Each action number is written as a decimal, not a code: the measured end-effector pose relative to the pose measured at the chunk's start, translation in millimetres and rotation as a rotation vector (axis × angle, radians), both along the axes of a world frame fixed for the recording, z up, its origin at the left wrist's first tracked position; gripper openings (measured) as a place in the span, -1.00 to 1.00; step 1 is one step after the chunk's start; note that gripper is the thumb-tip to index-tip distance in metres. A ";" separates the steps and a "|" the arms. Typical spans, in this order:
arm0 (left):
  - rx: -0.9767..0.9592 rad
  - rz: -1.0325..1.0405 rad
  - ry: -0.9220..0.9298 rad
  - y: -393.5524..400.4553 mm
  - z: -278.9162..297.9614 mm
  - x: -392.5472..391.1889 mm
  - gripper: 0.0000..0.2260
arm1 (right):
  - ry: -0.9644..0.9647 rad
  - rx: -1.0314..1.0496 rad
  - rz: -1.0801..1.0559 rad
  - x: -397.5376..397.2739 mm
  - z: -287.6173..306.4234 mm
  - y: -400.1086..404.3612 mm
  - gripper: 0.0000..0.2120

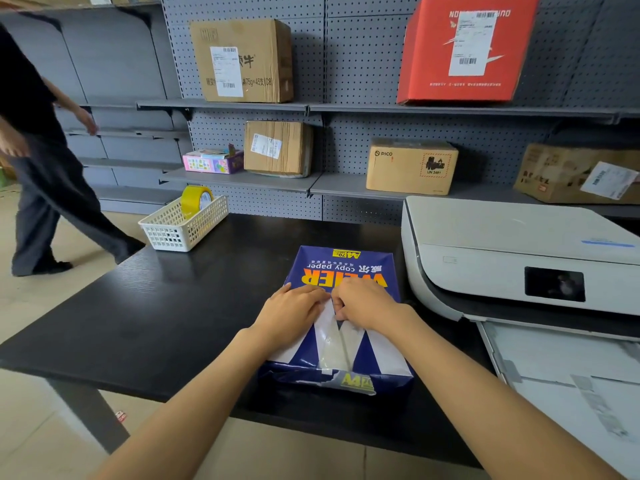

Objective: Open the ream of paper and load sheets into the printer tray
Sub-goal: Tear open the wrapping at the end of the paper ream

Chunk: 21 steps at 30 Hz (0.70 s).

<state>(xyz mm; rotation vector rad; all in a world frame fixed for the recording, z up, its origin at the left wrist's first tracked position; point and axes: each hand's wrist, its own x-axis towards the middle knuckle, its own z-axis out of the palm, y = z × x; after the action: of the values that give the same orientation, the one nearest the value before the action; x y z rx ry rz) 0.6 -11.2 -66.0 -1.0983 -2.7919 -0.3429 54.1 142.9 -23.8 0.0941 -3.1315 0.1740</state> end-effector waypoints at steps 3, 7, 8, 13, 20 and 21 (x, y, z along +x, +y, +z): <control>-0.005 0.015 -0.038 1.8 4.1 5.6 -0.67 | -0.064 -0.031 0.003 3.2 2.6 -0.1 -0.87; -0.019 0.039 -0.067 4.6 8.7 13.3 -0.70 | -0.156 -0.030 0.024 8.0 10.4 -1.4 -0.87; -0.022 0.040 -0.070 4.7 8.2 13.6 -0.71 | -0.158 -0.009 0.038 10.4 11.6 -3.4 -0.87; 0.018 0.054 -0.091 3.4 3.5 11.0 -0.71 | -0.061 0.123 0.069 26.4 11.0 -13.9 -0.81; 0.016 0.071 -0.099 5.6 1.7 10.9 -0.68 | -0.050 0.132 0.046 38.4 9.8 -14.2 -0.81; 0.022 0.070 -0.099 5.6 1.8 10.8 -0.68 | -0.052 0.130 0.043 39.6 9.7 -14.3 -0.81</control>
<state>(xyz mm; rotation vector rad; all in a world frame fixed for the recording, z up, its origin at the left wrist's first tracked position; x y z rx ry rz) 11.4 -5.6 -64.2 -1.0026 -2.8968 -0.4307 93.7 128.6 -14.1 0.1592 -3.1921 -0.0284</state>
